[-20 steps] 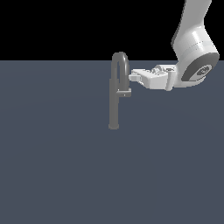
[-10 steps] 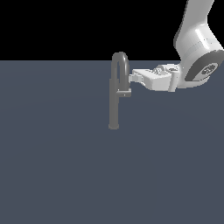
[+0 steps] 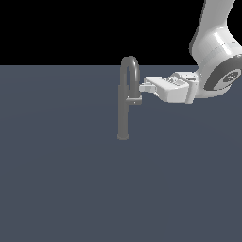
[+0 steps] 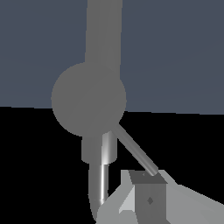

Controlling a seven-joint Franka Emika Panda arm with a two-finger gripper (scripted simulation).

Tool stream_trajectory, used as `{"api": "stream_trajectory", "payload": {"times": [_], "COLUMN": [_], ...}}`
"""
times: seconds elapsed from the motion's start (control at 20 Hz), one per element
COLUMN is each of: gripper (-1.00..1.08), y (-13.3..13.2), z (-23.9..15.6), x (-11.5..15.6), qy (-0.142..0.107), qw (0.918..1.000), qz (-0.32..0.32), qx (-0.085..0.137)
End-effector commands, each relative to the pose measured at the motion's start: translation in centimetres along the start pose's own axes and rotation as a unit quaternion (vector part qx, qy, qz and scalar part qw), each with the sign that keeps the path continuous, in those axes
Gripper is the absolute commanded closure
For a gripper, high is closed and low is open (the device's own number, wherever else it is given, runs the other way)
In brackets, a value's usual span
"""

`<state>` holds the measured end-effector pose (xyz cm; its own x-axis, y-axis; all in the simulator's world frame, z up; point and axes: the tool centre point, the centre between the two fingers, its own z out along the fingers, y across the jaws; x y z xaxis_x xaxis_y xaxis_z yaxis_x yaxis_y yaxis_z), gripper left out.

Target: Turn on the faucet by rotating a designated handle.

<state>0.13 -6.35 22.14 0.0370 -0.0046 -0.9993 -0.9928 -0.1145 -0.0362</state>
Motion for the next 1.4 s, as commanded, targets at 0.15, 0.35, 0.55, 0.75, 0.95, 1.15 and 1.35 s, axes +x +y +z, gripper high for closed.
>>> {"api": "stream_trajectory", "payload": {"times": [0.15, 0.35, 0.55, 0.75, 0.95, 1.15, 1.35], "gripper": [1.08, 1.08, 1.08, 1.08, 1.08, 1.08, 1.08], "y": [2.2, 1.6, 2.5, 1.3, 1.4, 1.4, 0.1], "z": [0.0, 0.0, 0.0, 0.0, 0.0, 0.0, 0.0], "x": [3.2, 3.1, 6.1, 4.1, 6.5, 8.3, 5.8], "qy": [-0.004, -0.002, -0.004, -0.002, -0.003, -0.004, -0.004], "qw": [0.9998, 1.0000, 0.9998, 1.0000, 1.0000, 0.9999, 1.0000], "qz": [0.018, 0.006, 0.018, -0.003, 0.008, 0.017, -0.006], "qx": [0.000, -0.001, 0.000, -0.004, -0.002, 0.000, -0.006]}}
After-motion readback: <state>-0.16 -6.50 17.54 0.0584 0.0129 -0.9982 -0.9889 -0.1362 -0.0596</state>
